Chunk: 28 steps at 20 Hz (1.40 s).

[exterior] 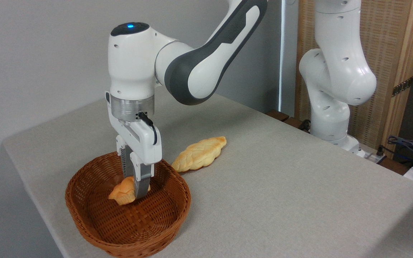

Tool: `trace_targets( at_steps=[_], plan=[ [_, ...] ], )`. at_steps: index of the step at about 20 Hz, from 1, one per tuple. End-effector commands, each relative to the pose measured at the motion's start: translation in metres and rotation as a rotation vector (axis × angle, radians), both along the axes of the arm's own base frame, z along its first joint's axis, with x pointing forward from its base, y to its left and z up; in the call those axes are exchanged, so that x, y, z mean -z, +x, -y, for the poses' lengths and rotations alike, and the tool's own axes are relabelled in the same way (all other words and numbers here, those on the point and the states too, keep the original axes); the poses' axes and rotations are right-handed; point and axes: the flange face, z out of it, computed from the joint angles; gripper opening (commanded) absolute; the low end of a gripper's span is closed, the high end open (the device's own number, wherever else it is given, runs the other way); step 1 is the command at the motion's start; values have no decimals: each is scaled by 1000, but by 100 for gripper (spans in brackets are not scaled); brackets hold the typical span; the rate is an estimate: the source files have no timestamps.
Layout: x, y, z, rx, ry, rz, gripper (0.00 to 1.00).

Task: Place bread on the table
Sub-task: 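Lift the orange bun out and carry it beside the golden bread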

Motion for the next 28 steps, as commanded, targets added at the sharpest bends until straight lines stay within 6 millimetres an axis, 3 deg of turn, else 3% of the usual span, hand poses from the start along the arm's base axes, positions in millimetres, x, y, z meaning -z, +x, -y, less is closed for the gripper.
trace_targets(
  at_steps=[1, 8, 12, 18, 22, 23, 24, 28],
  plan=[
    [-27, -3, -9, -66, -22, 37, 55],
    [-73, -37, -59, -123, -34, -81, 55],
    [-88, -54, -84, -153, -49, -118, 56],
    [-69, -91, -89, -99, -35, -295, 60],
    [-39, -117, -89, -90, -36, -366, 64],
    [-30, -121, -88, -91, -34, -387, 74],
    [-25, -123, -86, -88, -31, -399, 98],
    [-12, -122, -82, -82, -20, -431, 100]
  ],
)
